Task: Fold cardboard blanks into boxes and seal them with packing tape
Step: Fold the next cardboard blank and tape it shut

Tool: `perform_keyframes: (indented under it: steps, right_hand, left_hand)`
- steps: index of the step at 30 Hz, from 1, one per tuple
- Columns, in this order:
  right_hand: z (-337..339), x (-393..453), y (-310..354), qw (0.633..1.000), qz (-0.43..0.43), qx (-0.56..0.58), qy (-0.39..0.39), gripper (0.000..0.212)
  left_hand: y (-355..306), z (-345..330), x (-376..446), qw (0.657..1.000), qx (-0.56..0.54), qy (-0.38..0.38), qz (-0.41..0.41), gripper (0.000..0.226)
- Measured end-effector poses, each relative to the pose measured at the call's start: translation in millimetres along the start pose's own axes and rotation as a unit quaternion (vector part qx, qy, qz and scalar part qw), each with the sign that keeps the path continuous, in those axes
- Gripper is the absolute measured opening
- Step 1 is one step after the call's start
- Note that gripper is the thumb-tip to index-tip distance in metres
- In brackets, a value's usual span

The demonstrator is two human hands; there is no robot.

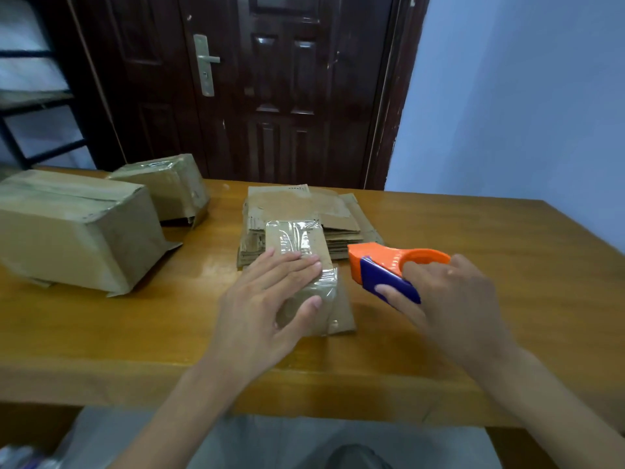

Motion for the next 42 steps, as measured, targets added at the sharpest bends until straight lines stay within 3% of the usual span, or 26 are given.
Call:
perform_keyframes:
  steps: [6,11,14,16,18,20,22,27,32,34,39,42]
  right_hand:
    - [-44,-34,-39,0.996,0.024,-0.018,0.079,0.044]
    - [-46,-41,-52,0.970,-0.081,0.181,0.139,0.044]
    - [-29,-36,-41,0.977,-0.113,0.170,0.056,0.055]
    - [-9,-30,-19,0.970,-0.125,0.208,-0.012,0.056]
    - [7,-22,16,0.927,-0.134,0.350,-0.019,0.054]
    - [9,-15,66,0.871,-0.125,0.473,0.043,0.059]
    - [-1,-9,111,0.825,-0.113,0.549,0.076,0.066]
    - [-26,2,142,0.756,-0.180,0.630,0.003,0.064]
    - [-32,4,145,0.696,-0.177,0.695,-0.035,0.054]
    - [-32,6,145,0.693,-0.180,0.697,-0.039,0.052]
    - [-28,4,125,0.731,-0.174,0.659,-0.037,0.048]
    - [-24,5,104,0.777,-0.140,0.613,-0.029,0.044]
  left_hand:
    - [1,-1,-1,1.000,-0.012,-0.014,-0.004,0.040]
    - [-6,6,-3,0.994,-0.108,-0.017,-0.007,0.054]
    - [-5,17,-6,0.972,-0.232,-0.015,0.016,0.060]
    - [-3,21,-10,0.965,-0.260,-0.039,0.026,0.059]
    - [-2,20,-16,0.964,-0.250,-0.073,0.049,0.053]
    - [-6,9,-25,0.958,-0.250,-0.098,0.102,0.052]
    - [-15,-6,-34,0.946,-0.284,-0.071,0.139,0.061]
    - [-23,-26,-39,0.913,-0.378,-0.060,0.140,0.072]
    - [-30,-38,-33,0.904,-0.359,-0.082,0.216,0.087]
    - [-32,-39,-31,0.896,-0.374,-0.076,0.228,0.086]
    - [-3,-26,-42,0.891,-0.391,-0.061,0.224,0.067]
    - [20,0,-36,0.933,-0.306,-0.044,0.184,0.055]
Point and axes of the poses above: each hand's wrist, its own x-axis towards the middle knuckle, its own z-axis out of the back of the hand, y = z × x, the point moved 3 cm from there along x, towards the middle knuckle, and after that the axes turned 14 degrees about y, right-handed, at the moved point
